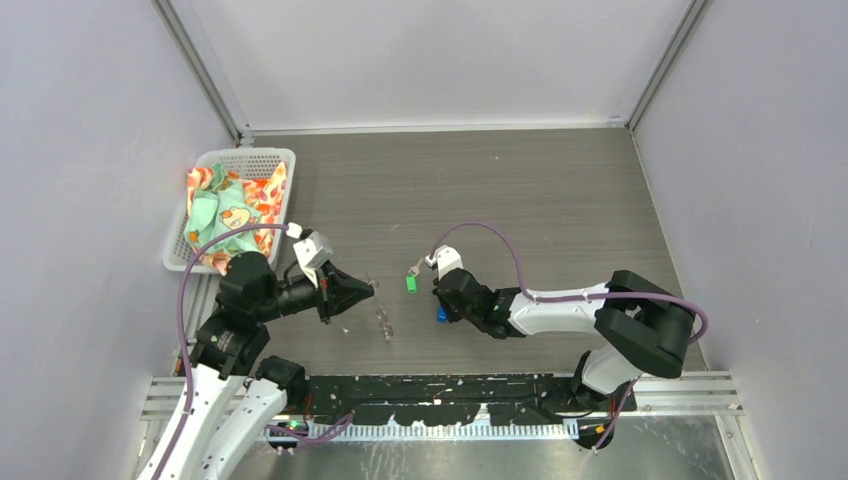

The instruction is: Put the keys on the keyring

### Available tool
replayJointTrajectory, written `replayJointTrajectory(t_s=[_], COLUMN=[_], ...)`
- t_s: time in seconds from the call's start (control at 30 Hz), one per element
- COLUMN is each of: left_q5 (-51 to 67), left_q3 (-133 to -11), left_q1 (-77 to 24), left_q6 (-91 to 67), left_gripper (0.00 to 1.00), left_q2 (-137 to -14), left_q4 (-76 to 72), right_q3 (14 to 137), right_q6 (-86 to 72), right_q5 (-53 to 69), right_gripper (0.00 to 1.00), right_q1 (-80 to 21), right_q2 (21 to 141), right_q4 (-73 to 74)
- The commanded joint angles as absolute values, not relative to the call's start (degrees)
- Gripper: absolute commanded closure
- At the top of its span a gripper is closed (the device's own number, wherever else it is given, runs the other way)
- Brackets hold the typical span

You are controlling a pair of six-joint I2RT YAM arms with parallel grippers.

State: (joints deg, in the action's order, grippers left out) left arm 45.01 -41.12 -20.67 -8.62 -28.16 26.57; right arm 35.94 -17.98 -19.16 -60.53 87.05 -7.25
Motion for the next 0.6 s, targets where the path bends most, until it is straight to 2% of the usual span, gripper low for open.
replayJointTrajectory(t_s=[0.0,0.2,0.57], left_q5=[45.3,45.3,43.4], left_q3=[-43.8,-43.3,-40.7], left_q1=[-20.7,-20.7,-20.7], left_q6=[-9.4,-9.3,-4.7], left_gripper=[0.99,0.99,0.99], left_q2=[-28.0,-27.8,-28.4], left_q4=[24.8,24.8,25.1], right_q3=[38.1,37.7,41.3], right_q6=[-17.4,-16.4,-17.0], right_q5=[-19.5,-17.9,-2.9], right_gripper=[0.99,0.99,0.99], right_q1=[-60.7,-60.6,-63.1], right_q2=[86.9,84.1,63.2], right_q4=[-8.9,-9.0,1.3])
